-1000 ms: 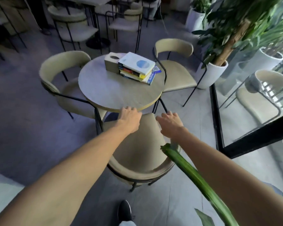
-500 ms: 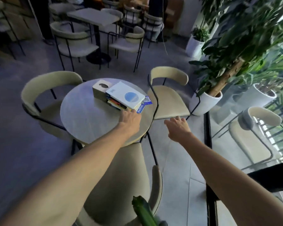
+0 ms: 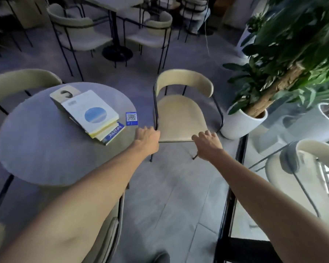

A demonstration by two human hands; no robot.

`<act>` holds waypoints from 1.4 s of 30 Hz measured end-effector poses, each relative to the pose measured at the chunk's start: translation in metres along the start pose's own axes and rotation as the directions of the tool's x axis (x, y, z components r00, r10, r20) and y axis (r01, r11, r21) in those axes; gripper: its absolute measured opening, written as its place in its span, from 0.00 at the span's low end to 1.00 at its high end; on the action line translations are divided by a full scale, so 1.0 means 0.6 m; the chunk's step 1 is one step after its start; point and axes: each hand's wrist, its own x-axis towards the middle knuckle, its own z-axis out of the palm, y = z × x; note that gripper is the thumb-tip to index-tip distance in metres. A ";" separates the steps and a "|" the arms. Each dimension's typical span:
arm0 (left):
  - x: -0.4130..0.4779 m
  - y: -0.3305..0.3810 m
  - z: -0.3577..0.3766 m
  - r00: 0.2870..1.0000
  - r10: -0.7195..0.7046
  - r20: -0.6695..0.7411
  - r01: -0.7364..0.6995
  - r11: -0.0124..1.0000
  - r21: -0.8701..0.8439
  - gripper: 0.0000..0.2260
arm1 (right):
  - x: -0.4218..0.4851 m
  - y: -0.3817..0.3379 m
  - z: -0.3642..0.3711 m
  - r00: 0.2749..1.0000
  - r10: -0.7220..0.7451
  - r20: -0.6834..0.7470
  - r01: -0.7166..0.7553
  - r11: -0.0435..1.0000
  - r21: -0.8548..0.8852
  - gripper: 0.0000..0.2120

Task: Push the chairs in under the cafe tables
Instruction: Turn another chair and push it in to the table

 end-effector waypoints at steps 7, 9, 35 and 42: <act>0.169 0.160 -0.027 1.000 0.009 0.007 -0.009 1.000 -0.015 0.14 | 0.075 0.205 0.065 1.000 -0.018 0.026 0.018 1.000 0.000 0.20; 0.228 0.197 -0.027 1.000 0.009 0.011 -0.009 1.000 -0.001 0.14 | 0.117 0.258 0.084 1.000 -0.023 0.017 0.023 1.000 -0.011 0.21; 0.895 0.306 -0.077 0.822 -0.549 0.154 0.564 0.745 -0.355 0.14 | 0.931 0.577 -0.001 0.773 -0.633 0.050 0.600 0.702 -0.384 0.24; 0.915 0.276 -0.048 0.630 -0.713 0.309 0.776 0.554 -0.302 0.15 | 1.052 0.507 -0.027 0.556 -0.830 0.041 0.744 0.476 -0.468 0.22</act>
